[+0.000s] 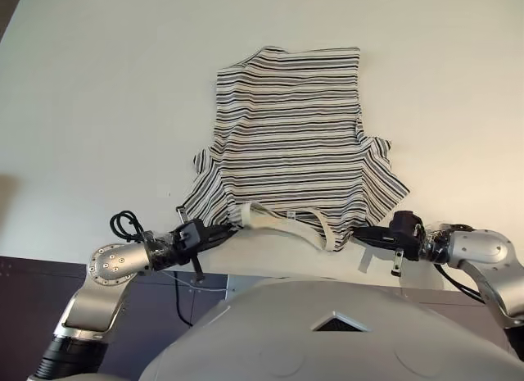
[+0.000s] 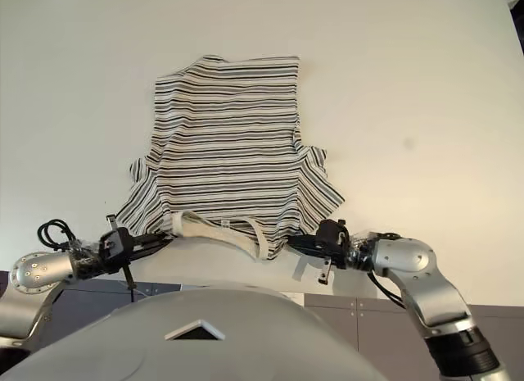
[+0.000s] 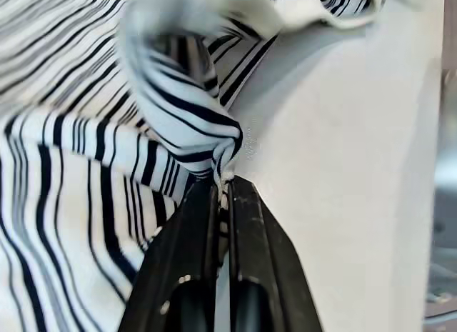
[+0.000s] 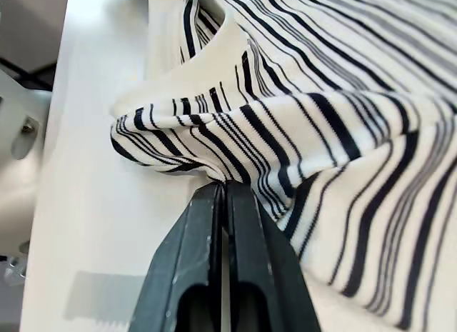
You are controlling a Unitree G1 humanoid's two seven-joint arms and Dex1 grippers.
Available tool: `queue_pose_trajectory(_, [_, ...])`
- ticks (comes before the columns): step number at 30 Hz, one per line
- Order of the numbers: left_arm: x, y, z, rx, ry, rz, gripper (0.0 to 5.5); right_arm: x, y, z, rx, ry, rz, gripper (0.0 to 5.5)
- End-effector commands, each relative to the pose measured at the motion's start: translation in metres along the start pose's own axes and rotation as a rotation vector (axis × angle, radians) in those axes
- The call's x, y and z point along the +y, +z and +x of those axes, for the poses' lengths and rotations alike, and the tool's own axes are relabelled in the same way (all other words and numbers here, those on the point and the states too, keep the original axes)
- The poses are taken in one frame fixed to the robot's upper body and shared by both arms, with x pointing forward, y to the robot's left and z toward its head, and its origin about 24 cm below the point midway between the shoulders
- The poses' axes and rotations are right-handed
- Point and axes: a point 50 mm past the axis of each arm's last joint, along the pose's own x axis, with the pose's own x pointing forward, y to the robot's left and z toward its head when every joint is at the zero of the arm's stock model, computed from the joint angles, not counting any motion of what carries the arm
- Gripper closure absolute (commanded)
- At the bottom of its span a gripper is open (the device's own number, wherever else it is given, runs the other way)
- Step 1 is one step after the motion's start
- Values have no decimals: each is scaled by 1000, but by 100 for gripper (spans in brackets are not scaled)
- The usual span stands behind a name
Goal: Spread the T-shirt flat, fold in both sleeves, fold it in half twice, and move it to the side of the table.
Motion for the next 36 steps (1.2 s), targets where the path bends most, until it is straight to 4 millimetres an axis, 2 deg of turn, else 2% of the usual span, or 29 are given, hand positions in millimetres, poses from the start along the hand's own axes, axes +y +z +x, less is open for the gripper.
queue_pose_trajectory(1, [-22, -30, -6, 195, 19, -37, 518, 5, -6, -16, 84, 25, -26, 540])
queue_pose_trajectory(3, [-41, -30, -12, 208, -6, -58, 484, 11, -3, -29, 86, 68, -18, 502])
queue_pose_trajectory(5, [-59, -21, -19, 179, -34, -99, 448, 18, -2, -48, 104, 104, 2, 458])
queue_pose_trajectory(7, [-68, -5, -19, 119, -26, -154, 420, 19, 2, -59, 111, 114, 4, 423])
queue_pose_trajectory(9, [-65, 4, -20, 86, -8, -166, 381, 26, 10, -60, 94, 145, 5, 380])
queue_pose_trajectory(10, [-62, 6, -21, 90, 4, -155, 373, 28, 13, -60, 86, 160, 4, 368])
queue_pose_trajectory(12, [-55, 6, -26, 114, 5, -136, 324, 32, 19, -60, 61, 163, 18, 310])
queue_pose_trajectory(14, [-50, 5, -29, 129, -9, -117, 283, 21, 31, -61, -14, 92, 31, 262])
queue_pose_trajectory(18, [-43, 5, -27, 129, -65, -92, 216, -14, 54, -59, -153, -72, 28, 184])
queue_pose_trajectory(20, [-36, 6, -26, 128, -63, -73, 183, -20, 57, -58, -165, -93, 23, 146])
queue_pose_trajectory(22, [-27, 7, -34, 150, -66, -59, 152, -23, 58, -57, -165, -111, 20, 108])
queue_pose_trajectory(24, [-23, 7, -52, 175, -136, -96, 148, -27, 56, -55, -154, -142, 13, 75])
queue_pose_trajectory(25, [-17, 11, -64, 156, -158, -145, 148, -32, 52, -51, -141, -183, 3, 53])
queue_pose_trajectory(27, [-1, 27, -74, 100, -174, -172, 148, -41, 43, -41, -131, -256, 13, 53])
queue_pose_trajectory(30, [22, 67, -65, -87, -154, -153, 148, -55, 38, -23, -139, -297, 45, 53])
queue_pose_trajectory(32, [44, 93, -55, -290, -68, -204, 148, -82, 47, -6, -191, -374, 49, 53])
queue_pose_trajectory(34, [69, 97, -47, -413, 71, -283, 148, -116, 61, 17, -227, -468, 63, 53])
queue_pose_trajectory(36, [101, 84, -34, -476, 300, -406, 148, -143, 76, 45, -247, -549, 79, 53])
